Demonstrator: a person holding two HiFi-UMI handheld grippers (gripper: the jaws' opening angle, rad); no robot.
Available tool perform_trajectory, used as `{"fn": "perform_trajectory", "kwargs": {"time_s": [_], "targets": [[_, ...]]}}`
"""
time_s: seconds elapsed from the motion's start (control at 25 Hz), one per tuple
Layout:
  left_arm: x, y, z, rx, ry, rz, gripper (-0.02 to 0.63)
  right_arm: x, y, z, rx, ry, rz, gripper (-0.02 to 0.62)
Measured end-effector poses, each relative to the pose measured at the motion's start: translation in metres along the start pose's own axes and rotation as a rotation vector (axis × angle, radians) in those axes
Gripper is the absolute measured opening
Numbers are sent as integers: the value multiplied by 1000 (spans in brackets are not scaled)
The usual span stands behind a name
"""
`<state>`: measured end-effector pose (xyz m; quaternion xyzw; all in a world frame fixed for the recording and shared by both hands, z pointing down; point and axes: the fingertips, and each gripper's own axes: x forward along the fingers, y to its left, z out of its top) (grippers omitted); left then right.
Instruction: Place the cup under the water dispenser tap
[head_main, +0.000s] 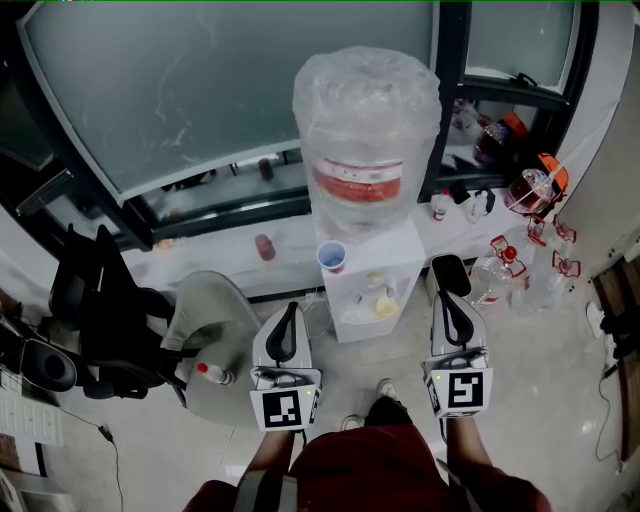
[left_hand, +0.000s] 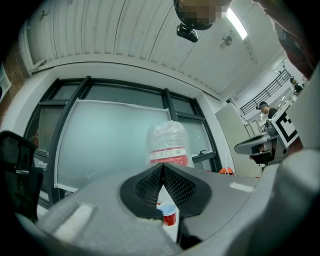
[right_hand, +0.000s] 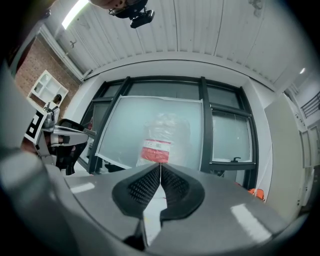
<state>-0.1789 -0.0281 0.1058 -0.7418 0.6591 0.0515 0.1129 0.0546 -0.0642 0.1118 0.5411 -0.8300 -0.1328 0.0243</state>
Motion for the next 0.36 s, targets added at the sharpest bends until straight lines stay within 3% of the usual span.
{"fn": "perform_trajectory", "kwargs": {"time_s": [0.36], "targets": [[0,-3,-1,-14,-3,3,6,-4,-4,-3,-3,4,-9,6]]}}
